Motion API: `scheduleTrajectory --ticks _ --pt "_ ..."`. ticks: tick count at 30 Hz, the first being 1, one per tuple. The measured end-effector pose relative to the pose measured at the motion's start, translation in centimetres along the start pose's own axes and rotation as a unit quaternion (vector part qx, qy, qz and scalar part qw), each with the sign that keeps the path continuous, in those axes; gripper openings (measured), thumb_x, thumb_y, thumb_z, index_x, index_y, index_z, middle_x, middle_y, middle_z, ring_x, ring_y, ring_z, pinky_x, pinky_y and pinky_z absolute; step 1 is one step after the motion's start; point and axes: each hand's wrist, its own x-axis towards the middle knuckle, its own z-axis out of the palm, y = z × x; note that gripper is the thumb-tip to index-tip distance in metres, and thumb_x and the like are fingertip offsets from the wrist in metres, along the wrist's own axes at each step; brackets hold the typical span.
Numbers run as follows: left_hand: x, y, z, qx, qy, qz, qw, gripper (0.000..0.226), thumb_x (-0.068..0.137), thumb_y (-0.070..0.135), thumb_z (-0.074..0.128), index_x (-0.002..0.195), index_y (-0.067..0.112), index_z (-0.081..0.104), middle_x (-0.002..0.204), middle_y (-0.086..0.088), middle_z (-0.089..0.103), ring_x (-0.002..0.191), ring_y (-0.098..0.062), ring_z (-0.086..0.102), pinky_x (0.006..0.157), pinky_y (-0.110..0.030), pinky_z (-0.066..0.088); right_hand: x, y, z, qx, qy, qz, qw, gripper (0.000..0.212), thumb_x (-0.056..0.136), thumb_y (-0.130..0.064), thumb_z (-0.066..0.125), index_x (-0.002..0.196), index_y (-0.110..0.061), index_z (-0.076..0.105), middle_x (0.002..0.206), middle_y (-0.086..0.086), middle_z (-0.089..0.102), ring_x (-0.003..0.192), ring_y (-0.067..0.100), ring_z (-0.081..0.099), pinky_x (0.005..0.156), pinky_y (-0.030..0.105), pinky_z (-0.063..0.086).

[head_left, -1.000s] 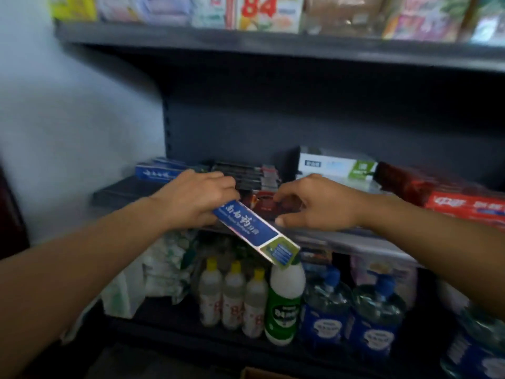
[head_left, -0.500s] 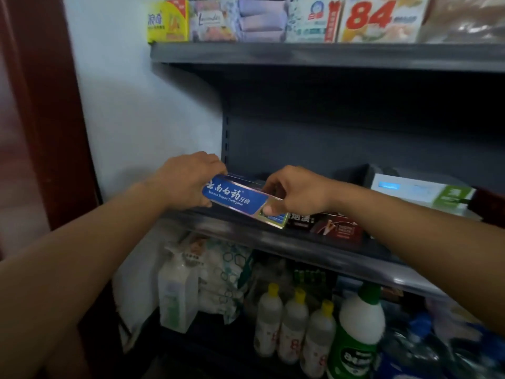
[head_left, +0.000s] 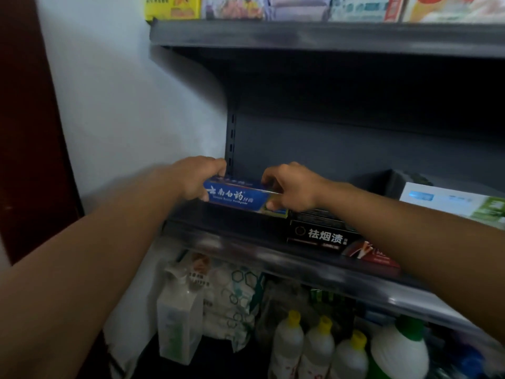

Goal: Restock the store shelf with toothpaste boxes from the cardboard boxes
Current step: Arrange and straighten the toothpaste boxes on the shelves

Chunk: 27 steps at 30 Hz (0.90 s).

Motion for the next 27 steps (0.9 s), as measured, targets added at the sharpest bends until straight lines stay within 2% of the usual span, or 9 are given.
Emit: scheduleTrajectory --ticks 2,5,8,13,16,21,27 --pt "0.7 -0.7 1.3 0.011 -0.002 -0.011 1.000 0.054 0.074 0.005 0.076 0.119 0.016 0.049 0.121 -0.010 0.056 0.106 -0.027 0.053 0.090 -0.038 0.044 1.0 0.2 1.1 -0.024 -0.006 0.002 1.000 0.052 0.077 -0.035 0.076 0.122 -0.020 0.054 0.114 0.004 0.060 0.102 0.023 0.057 0.081 0.033 0.048" --pt "1.5 -1.3 2.9 0.021 -0.009 -0.020 1.000 0.052 0.079 0.005 0.072 0.124 0.016 0.049 0.127 -0.011 0.053 0.112 -0.027 0.051 0.090 -0.031 0.040 2.2 0.6 2.8 -0.035 -0.022 0.011 0.999 0.053 0.078 -0.036 0.075 0.123 -0.021 0.052 0.115 0.006 0.057 0.099 0.025 0.055 0.075 0.029 0.044" --pt "2.0 -1.4 4.0 0.018 -0.011 -0.024 1.000 0.052 0.083 0.005 0.069 0.129 0.018 0.048 0.132 -0.009 0.050 0.118 -0.026 0.049 0.091 -0.029 0.037 2.6 0.9 3.8 -0.062 -0.035 0.016 0.997 0.052 0.078 -0.035 0.075 0.122 -0.021 0.050 0.114 0.007 0.056 0.097 0.025 0.055 0.075 0.031 0.046" --pt "2.4 -1.2 5.2 0.025 -0.020 0.002 0.999 0.044 0.083 0.006 0.067 0.122 0.020 0.053 0.126 -0.007 0.055 0.111 -0.024 0.054 0.095 -0.035 0.044 2.5 1.3 4.8 -0.103 -0.054 0.015 0.993 0.055 0.081 -0.038 0.072 0.127 -0.020 0.048 0.120 0.010 0.052 0.105 0.028 0.054 0.073 0.030 0.041" --pt "2.7 -1.0 5.1 0.058 -0.002 0.016 0.998 0.045 0.083 0.008 0.067 0.125 0.019 0.056 0.127 -0.005 0.055 0.116 -0.023 0.051 0.097 -0.034 0.042 2.7 1.5 5.0 -0.115 -0.042 0.004 0.992 0.049 0.082 -0.037 0.070 0.123 -0.018 0.051 0.120 0.008 0.051 0.107 0.026 0.052 0.073 0.029 0.037" --pt "3.1 -0.5 5.1 0.123 0.015 0.025 0.992 0.048 0.085 0.013 0.066 0.131 0.020 0.056 0.129 -0.003 0.051 0.121 -0.022 0.045 0.099 -0.035 0.041 3.2 1.3 5.1 -0.150 -0.027 -0.004 0.988 0.042 0.083 -0.031 0.069 0.118 -0.014 0.054 0.118 0.008 0.050 0.109 0.028 0.052 0.073 0.030 0.039" --pt "2.9 -0.2 5.1 0.137 0.013 0.020 0.990 0.039 0.083 0.012 0.066 0.122 0.018 0.060 0.126 -0.004 0.054 0.117 -0.023 0.050 0.097 -0.038 0.045 3.3 1.5 4.8 -0.153 -0.024 -0.008 0.988 0.041 0.082 -0.028 0.070 0.117 -0.012 0.054 0.119 0.009 0.052 0.109 0.029 0.053 0.075 0.031 0.039"
